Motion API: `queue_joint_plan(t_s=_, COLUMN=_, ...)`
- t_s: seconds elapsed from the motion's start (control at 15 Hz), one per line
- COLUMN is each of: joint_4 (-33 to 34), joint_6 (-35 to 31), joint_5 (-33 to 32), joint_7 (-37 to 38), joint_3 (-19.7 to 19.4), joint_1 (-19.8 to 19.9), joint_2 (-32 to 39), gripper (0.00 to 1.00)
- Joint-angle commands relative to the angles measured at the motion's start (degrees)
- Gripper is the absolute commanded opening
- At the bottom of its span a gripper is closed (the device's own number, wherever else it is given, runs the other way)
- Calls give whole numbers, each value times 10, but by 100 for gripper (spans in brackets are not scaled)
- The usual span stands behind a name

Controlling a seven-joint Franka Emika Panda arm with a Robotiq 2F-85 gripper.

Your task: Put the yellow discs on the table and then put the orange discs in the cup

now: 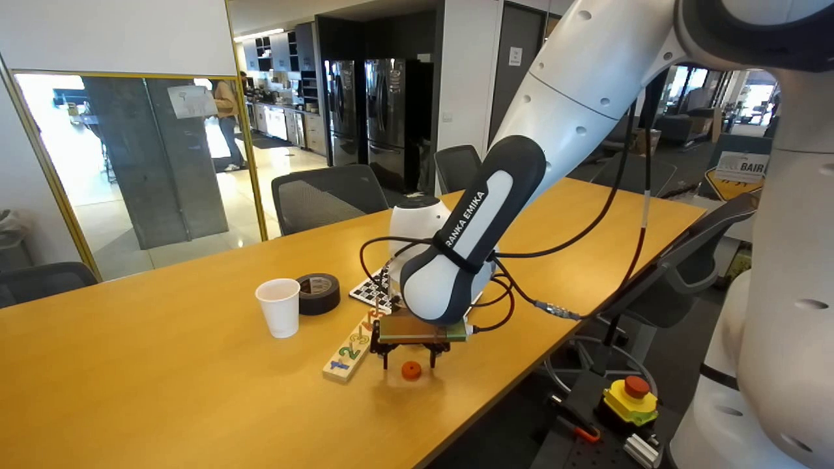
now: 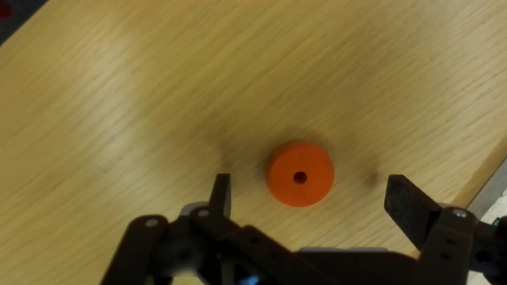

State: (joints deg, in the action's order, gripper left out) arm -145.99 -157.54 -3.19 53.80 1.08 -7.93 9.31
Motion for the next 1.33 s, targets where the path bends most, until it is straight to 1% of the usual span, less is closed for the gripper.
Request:
queue_joint_plan(t_s=0.0, joint_4=-4, joint_6=-24, joint_5=13, joint_7=-14, joint_3=-1, joint_1=0, joint_2=2, gripper=74)
queue_joint_plan(t_s=0.07, joint_4=-5, joint_6=-25, joint_5=18, joint_7=-16, joint_3=0, joint_1=1, joint_2=2, gripper=68)
queue_joint_plan(t_s=0.13, joint_4=-6, joint_6=-25, joint_5=23, joint_7=-18, joint_3=1, joint_1=1, joint_2=1, gripper=58)
queue_joint_plan(t_s=0.27, joint_4=-8, joint_6=-23, joint_5=32, joint_7=-22, joint_3=2, joint_1=2, joint_2=-3, gripper=43)
queue_joint_plan(t_s=0.4, joint_4=-7, joint_6=-17, joint_5=44, joint_7=-26, joint_3=4, joint_1=2, joint_2=-7, gripper=30)
queue_joint_plan(t_s=0.47, joint_4=-5, joint_6=-13, joint_5=47, joint_7=-28, joint_3=4, joint_1=2, joint_2=-9, gripper=21)
queue_joint_plan(t_s=0.6, joint_4=0, joint_6=-8, joint_5=45, joint_7=-27, joint_3=4, joint_1=1, joint_2=-12, gripper=18)
queue_joint_plan(t_s=0.8, joint_4=22, joint_6=4, joint_5=42, joint_7=-36, joint_3=5, joint_1=1, joint_2=-16, gripper=19)
queue_joint_plan(t_s=0.93, joint_4=48, joint_6=19, joint_5=43, joint_7=-59, joint_3=7, joint_1=4, joint_2=-22, gripper=19)
queue_joint_plan(t_s=1.27, joint_4=144, joint_6=54, joint_5=89, joint_7=-163, joint_3=16, joint_1=15, joint_2=-20, gripper=19)
